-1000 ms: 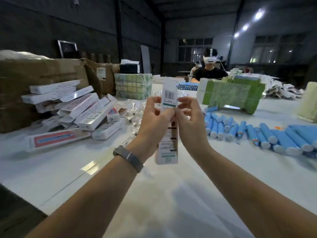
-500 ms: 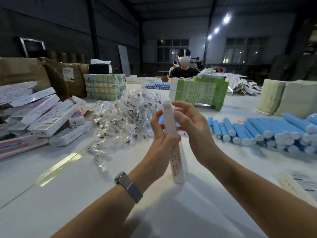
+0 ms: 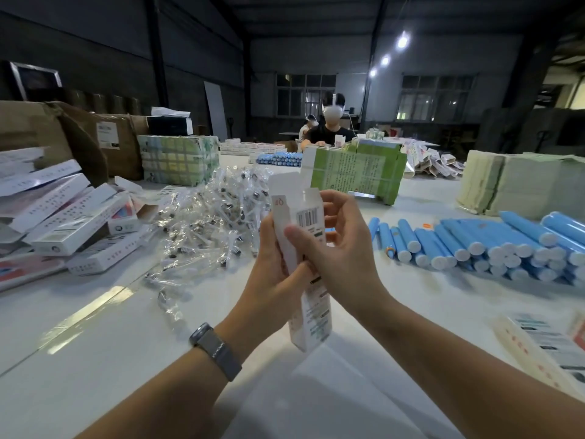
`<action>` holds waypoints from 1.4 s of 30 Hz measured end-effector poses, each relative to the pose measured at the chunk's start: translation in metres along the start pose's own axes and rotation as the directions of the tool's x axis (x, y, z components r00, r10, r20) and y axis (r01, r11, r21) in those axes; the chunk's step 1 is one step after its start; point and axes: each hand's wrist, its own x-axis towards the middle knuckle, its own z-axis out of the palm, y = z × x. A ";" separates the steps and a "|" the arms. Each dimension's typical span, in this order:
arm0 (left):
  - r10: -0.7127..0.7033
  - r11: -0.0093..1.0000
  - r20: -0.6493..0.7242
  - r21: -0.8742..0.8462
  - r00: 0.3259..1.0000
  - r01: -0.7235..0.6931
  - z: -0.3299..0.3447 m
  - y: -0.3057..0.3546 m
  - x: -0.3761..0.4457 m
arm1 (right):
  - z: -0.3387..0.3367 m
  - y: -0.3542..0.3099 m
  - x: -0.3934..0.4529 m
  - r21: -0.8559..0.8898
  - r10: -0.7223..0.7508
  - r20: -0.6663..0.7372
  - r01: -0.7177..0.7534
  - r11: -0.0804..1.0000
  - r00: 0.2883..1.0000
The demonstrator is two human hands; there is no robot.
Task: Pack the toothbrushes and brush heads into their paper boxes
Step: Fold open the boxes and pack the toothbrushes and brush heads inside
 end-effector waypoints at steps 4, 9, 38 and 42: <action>0.016 0.996 -0.048 0.085 0.999 -0.012 0.001 0.001 0.000 | -0.006 0.007 0.007 0.072 0.041 -0.036 -0.038 0.997 0.999; 0.077 0.977 -0.092 0.207 0.993 -0.056 0.009 0.001 -0.005 | -0.025 0.038 0.030 -0.023 0.237 -0.108 -0.241 0.970 0.966; 0.050 0.997 -0.102 0.065 0.994 -0.043 -0.012 0.008 0.001 | -0.027 -0.010 0.075 0.333 0.440 -0.126 -0.380 0.863 0.889; 0.063 0.992 -0.091 0.117 0.994 -0.052 -0.012 0.012 0.000 | -0.010 -0.053 0.068 0.396 0.274 -0.057 -0.230 0.889 0.960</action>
